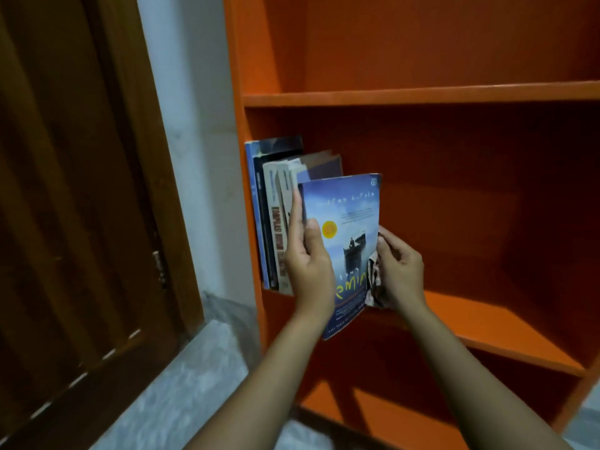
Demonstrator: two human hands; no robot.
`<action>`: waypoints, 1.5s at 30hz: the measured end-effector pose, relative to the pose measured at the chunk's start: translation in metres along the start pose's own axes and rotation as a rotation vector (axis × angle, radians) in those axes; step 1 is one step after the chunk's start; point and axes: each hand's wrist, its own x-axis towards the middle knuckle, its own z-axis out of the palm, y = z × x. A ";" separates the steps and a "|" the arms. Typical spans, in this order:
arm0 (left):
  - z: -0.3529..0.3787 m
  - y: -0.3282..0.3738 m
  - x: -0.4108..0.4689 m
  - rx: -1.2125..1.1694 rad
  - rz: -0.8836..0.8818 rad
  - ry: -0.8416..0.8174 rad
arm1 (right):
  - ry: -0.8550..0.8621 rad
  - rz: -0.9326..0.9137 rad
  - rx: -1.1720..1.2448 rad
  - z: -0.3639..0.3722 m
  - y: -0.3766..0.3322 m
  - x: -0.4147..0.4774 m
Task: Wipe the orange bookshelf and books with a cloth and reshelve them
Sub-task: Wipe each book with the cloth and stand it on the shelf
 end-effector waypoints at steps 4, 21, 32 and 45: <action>0.019 -0.033 0.001 0.088 0.112 0.056 | 0.022 -0.024 -0.092 0.008 0.026 0.025; -0.008 -0.079 0.038 0.619 0.606 -0.044 | 0.210 -0.213 -0.085 0.065 0.042 0.018; -0.017 -0.098 0.036 0.644 0.644 -0.157 | 0.236 -0.199 0.021 0.083 0.056 0.023; -0.024 -0.099 0.036 0.783 0.617 -0.177 | 0.244 -0.189 -0.051 0.083 0.048 0.031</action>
